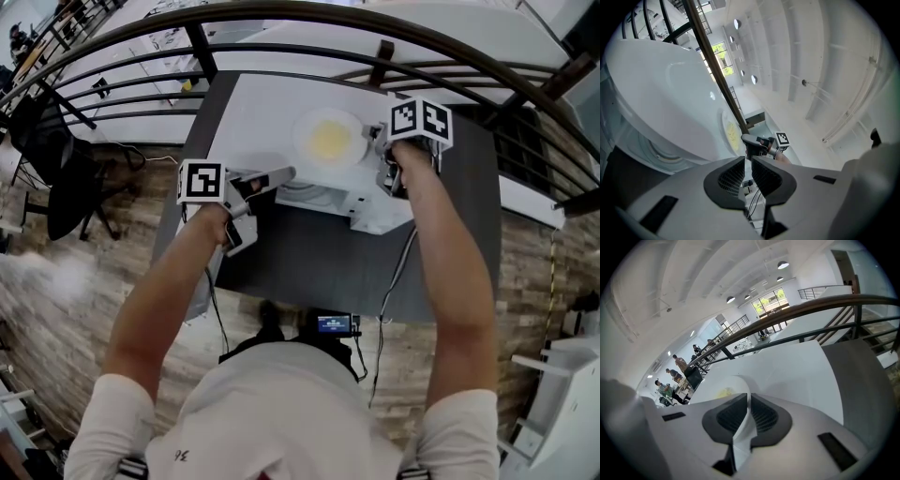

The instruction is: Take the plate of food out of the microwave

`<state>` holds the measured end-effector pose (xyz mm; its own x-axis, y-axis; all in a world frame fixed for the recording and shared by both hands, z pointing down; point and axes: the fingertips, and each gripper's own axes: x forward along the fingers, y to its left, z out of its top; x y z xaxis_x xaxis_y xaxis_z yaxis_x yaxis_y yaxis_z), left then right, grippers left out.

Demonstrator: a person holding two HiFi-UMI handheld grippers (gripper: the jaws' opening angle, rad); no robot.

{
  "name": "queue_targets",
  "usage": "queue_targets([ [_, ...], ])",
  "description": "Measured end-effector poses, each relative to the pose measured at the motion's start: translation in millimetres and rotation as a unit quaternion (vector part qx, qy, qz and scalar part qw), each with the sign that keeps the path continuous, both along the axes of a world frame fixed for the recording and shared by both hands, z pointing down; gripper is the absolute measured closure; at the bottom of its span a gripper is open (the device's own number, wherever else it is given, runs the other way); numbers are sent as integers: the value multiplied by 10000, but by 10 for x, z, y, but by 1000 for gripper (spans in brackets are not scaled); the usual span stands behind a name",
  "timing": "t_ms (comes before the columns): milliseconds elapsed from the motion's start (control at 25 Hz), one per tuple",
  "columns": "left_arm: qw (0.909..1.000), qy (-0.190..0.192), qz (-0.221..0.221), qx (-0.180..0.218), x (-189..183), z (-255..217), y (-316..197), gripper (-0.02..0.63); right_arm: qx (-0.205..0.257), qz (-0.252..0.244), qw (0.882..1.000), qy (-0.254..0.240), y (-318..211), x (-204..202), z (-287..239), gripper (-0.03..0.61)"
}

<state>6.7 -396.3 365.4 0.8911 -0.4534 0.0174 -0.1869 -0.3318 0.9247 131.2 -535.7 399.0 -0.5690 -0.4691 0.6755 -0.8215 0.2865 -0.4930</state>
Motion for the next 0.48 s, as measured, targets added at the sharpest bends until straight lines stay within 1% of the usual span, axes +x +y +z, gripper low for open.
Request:
queue_targets([
  [80,10000,-11,-17,66,2,-22,-2,581,156,-28,9998,94,-3,1,-13,557],
  [160,9998,-109,-74,126,-17,-31,-8,581,345,0,9993,131,0,24,-52,557],
  [200,9997,-118,-96,164,-19,-57,-10,581,429,27,9990,96,1,37,-85,553],
  [240,9997,-96,-113,207,-15,-95,-11,583,509,59,9987,39,1,48,-125,523],
  [320,9994,-87,-164,283,-13,-154,-14,581,676,114,9976,-48,2,76,-215,509],
  [480,9979,-109,-339,537,-14,-266,-18,583,941,130,9954,-97,78,158,-384,508],
])
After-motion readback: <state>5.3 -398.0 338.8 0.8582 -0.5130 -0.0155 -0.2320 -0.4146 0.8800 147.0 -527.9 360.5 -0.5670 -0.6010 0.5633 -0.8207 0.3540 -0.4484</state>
